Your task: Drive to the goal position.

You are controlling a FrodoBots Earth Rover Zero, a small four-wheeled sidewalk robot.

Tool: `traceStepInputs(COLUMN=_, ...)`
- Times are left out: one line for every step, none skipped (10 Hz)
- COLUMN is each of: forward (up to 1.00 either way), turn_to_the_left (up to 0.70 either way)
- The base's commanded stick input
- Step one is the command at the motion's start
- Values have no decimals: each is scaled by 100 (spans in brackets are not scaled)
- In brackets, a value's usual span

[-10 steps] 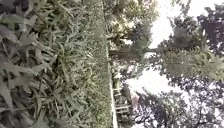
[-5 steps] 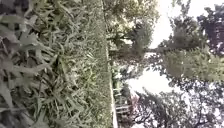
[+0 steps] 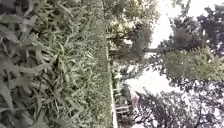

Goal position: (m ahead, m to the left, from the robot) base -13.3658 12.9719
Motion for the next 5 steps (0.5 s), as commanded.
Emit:
traceStepInputs(forward=30, turn_to_the_left=0)
traceStepInputs(forward=30, turn_to_the_left=0)
traceStepInputs(forward=30, turn_to_the_left=0)
traceStepInputs(forward=30, turn_to_the_left=0)
traceStepInputs(forward=30, turn_to_the_left=0)
